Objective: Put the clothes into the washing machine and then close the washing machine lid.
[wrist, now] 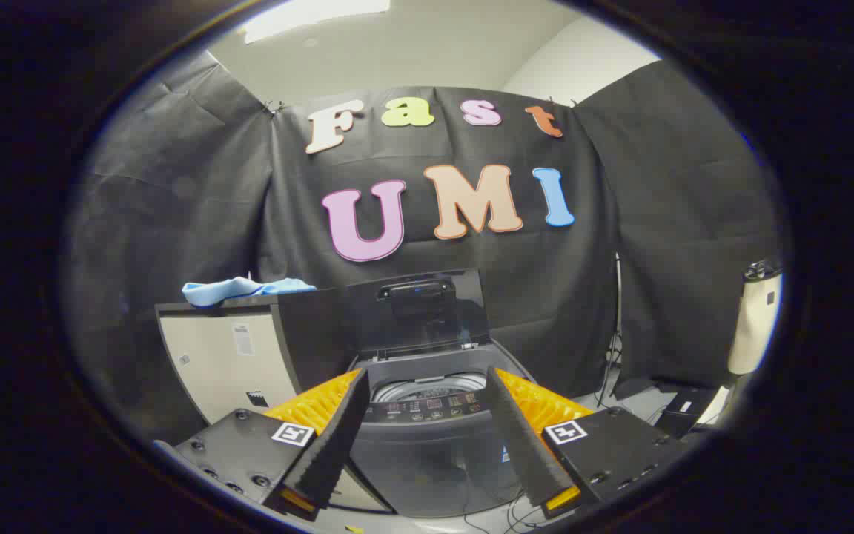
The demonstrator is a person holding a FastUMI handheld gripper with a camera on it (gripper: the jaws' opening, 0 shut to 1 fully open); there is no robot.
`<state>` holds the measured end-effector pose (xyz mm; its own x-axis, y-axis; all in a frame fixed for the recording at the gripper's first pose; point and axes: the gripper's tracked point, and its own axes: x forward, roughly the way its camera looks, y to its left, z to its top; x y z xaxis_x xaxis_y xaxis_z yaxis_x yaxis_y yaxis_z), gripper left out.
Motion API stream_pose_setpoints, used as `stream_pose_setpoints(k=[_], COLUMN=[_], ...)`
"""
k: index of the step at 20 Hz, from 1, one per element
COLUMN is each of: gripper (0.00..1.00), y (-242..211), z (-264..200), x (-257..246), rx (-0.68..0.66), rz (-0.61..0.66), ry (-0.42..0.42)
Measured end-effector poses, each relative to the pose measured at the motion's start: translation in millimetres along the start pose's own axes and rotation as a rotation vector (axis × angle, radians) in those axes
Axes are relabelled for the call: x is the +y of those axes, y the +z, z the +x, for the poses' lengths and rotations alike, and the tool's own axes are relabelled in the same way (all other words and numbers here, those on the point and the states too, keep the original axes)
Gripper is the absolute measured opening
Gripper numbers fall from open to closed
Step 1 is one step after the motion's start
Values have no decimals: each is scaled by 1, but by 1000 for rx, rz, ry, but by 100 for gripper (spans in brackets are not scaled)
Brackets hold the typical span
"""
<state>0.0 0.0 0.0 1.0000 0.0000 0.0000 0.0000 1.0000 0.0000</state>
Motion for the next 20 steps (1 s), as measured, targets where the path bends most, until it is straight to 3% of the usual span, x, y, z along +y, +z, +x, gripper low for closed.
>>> stream_pose_setpoints(k=[11, 20], gripper=[97, 97], y=[-11, 7], z=[-3, 14], x=[8, 24], rx=[26, 5], rz=[-6, -5], ry=[13, -14])
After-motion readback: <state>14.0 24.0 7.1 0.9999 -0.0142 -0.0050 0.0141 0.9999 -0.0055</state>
